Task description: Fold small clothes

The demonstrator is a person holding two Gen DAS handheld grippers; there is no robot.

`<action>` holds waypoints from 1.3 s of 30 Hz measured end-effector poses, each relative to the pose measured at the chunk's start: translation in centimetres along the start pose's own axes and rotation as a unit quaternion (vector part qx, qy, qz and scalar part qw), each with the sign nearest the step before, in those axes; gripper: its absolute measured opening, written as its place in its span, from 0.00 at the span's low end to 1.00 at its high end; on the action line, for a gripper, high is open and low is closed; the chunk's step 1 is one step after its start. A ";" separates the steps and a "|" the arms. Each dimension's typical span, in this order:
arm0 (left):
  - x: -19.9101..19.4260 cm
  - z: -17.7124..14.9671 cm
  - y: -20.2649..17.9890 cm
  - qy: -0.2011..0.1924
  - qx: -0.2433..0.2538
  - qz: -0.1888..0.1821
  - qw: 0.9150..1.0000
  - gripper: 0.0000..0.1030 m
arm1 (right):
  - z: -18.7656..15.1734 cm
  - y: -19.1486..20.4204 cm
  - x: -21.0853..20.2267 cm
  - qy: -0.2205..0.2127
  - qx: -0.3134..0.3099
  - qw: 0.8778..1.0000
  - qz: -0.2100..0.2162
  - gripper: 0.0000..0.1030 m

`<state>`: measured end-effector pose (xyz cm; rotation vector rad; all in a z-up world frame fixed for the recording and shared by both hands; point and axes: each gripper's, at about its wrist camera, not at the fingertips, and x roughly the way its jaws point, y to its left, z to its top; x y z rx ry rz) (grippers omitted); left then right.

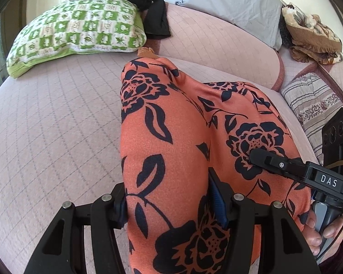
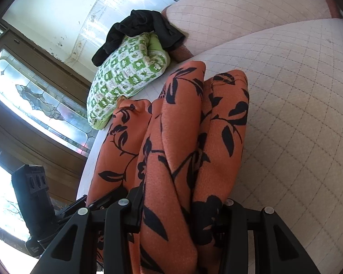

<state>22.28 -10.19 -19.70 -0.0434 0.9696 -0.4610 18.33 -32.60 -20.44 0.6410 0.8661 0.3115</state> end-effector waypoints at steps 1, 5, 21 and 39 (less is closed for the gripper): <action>-0.2 -0.1 0.1 -0.001 0.000 0.000 1.000 0.58 | -0.2 0.2 -0.1 -0.001 0.001 1.000 0.001 0.41; -1.2 -0.8 0.6 -0.006 -0.006 -0.001 1.000 0.58 | -1.0 0.9 -0.6 -0.005 0.001 1.000 0.004 0.41; -4.0 -2.3 1.2 0.007 -0.011 0.010 1.000 0.58 | -4.7 1.7 -1.3 0.004 0.013 1.000 0.002 0.41; -5.6 -6.8 0.8 0.024 -0.029 0.030 0.999 0.58 | -5.7 2.2 -2.1 0.027 0.008 1.000 0.001 0.41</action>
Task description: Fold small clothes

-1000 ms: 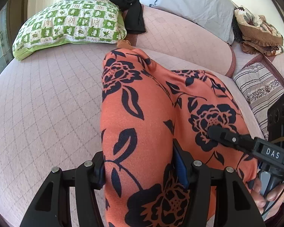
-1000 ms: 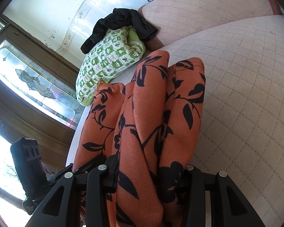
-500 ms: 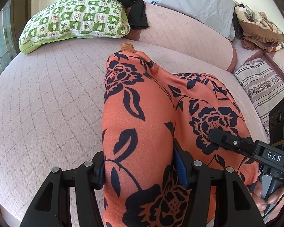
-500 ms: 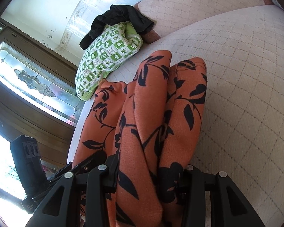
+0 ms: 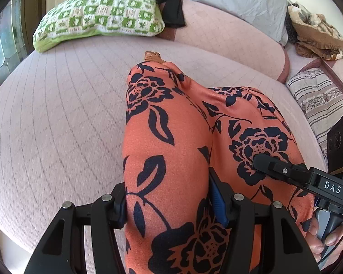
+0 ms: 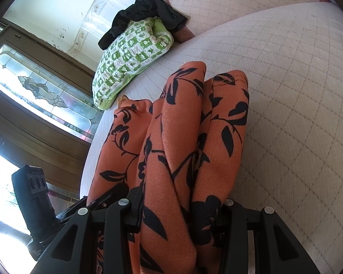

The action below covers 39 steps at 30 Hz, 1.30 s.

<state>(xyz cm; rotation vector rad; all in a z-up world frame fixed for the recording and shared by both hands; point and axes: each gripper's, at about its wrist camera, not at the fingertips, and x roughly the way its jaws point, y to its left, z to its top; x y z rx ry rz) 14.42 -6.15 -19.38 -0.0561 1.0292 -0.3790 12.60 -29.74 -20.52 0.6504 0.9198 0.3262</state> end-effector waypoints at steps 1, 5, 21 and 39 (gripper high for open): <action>0.2 -0.1 0.1 0.005 -0.002 0.002 1.000 0.58 | -0.1 0.0 0.1 0.003 0.001 1.000 -0.001 0.41; 1.7 -0.5 0.9 0.030 -0.011 0.006 0.999 0.63 | -0.4 -0.4 1.2 0.017 0.003 1.000 -0.023 0.41; 0.0 -2.6 3.9 0.000 -0.043 0.029 0.999 0.94 | -1.8 -1.7 -0.6 -0.013 0.027 0.998 -0.052 0.57; -4.7 -6.9 1.0 -0.049 0.037 0.177 0.982 0.95 | -7.2 2.5 -3.3 -0.035 -0.095 0.988 -0.114 0.37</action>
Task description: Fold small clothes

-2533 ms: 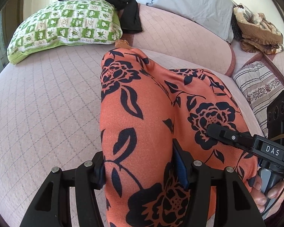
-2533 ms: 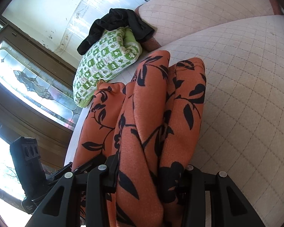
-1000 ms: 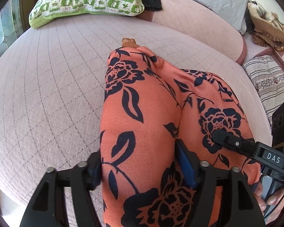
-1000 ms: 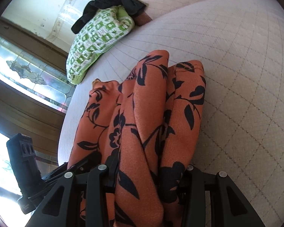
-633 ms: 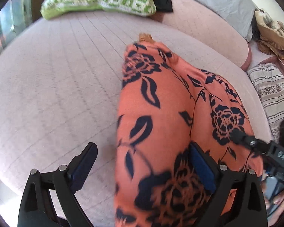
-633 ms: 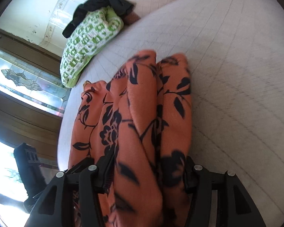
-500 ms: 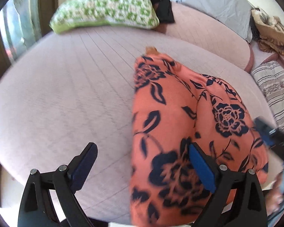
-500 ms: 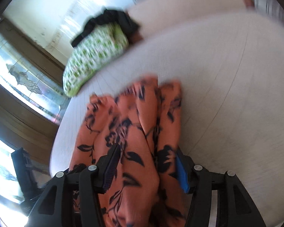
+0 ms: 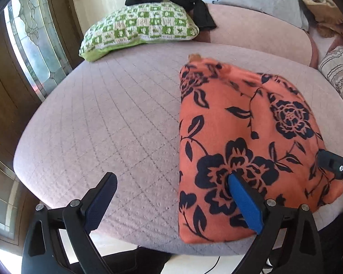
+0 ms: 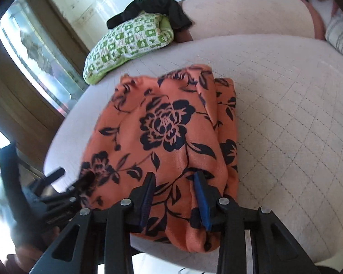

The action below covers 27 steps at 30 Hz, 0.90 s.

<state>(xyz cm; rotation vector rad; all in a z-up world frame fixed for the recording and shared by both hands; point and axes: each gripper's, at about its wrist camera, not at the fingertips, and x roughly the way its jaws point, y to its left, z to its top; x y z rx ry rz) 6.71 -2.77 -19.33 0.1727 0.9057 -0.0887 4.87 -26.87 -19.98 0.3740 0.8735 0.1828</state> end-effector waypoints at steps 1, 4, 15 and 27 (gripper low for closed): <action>-0.4 0.1 -0.3 -0.006 0.005 0.006 1.000 0.95 | 0.1 0.0 -0.4 -0.006 0.005 1.000 0.000 0.37; -2.7 0.4 -0.8 -0.036 0.022 0.026 0.999 0.95 | 0.0 0.1 -2.3 -0.022 0.003 1.000 -0.001 0.40; -12.7 3.5 -1.0 -0.133 0.016 0.033 0.990 0.95 | -0.1 3.9 -12.2 -0.125 -0.059 0.990 -0.038 0.54; -18.4 3.7 -0.8 -0.179 0.005 0.031 0.983 0.95 | -0.9 6.2 -18.2 -0.166 -0.058 0.984 -0.042 0.55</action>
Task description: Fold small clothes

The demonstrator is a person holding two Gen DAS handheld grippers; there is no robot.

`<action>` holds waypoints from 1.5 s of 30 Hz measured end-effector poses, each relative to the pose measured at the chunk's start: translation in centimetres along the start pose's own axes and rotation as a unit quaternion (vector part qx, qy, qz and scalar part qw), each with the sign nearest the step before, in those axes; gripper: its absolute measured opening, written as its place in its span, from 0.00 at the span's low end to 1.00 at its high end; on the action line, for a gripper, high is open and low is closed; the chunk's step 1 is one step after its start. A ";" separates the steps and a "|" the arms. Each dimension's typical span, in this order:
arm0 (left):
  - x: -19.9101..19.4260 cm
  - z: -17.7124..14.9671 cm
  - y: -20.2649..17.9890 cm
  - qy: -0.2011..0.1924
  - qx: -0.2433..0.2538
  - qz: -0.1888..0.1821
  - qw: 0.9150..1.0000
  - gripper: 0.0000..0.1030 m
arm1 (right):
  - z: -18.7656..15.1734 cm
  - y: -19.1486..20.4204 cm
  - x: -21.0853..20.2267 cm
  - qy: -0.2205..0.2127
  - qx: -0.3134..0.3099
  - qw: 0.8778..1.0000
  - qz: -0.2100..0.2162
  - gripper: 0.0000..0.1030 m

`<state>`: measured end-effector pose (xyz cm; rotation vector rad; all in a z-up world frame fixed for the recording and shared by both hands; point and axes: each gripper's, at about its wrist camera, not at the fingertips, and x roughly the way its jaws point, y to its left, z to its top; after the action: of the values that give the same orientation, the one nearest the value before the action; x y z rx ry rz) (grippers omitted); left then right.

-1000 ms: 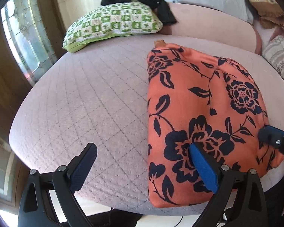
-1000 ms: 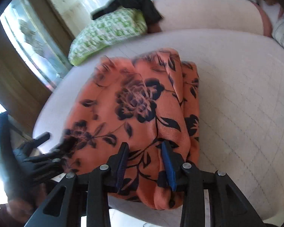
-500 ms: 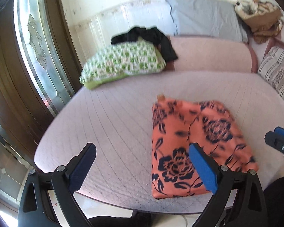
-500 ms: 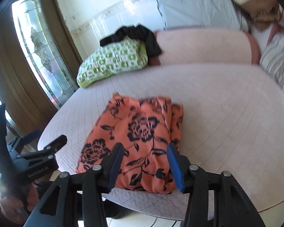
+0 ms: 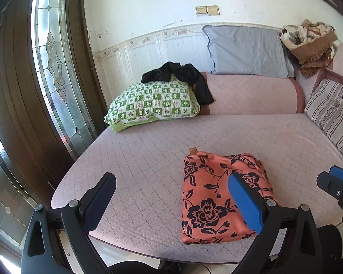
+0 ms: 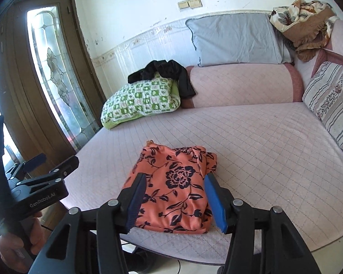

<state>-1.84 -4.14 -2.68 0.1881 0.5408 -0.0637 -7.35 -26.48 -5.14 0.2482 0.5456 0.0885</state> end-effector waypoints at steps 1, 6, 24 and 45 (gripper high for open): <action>-0.3 0.1 0.0 -0.002 0.001 0.001 1.000 0.95 | 0.1 0.2 -0.4 -0.002 0.000 1.000 0.000 0.56; -2.4 0.9 0.1 -0.021 0.008 0.007 1.000 0.96 | 0.6 1.4 -2.5 -0.022 -0.012 1.000 0.004 0.57; -9.5 2.7 1.6 -0.059 0.002 0.018 0.998 1.00 | 1.2 4.7 -7.3 -0.045 -0.022 0.999 -0.019 0.58; -15.4 5.1 3.9 -0.101 -0.007 0.019 0.995 1.00 | 2.5 7.6 -9.2 -0.059 -0.038 0.997 -0.014 0.58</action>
<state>-12.02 -1.17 10.18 0.1768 0.3367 -0.0408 -14.01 -21.07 3.51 0.1695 0.4274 0.0665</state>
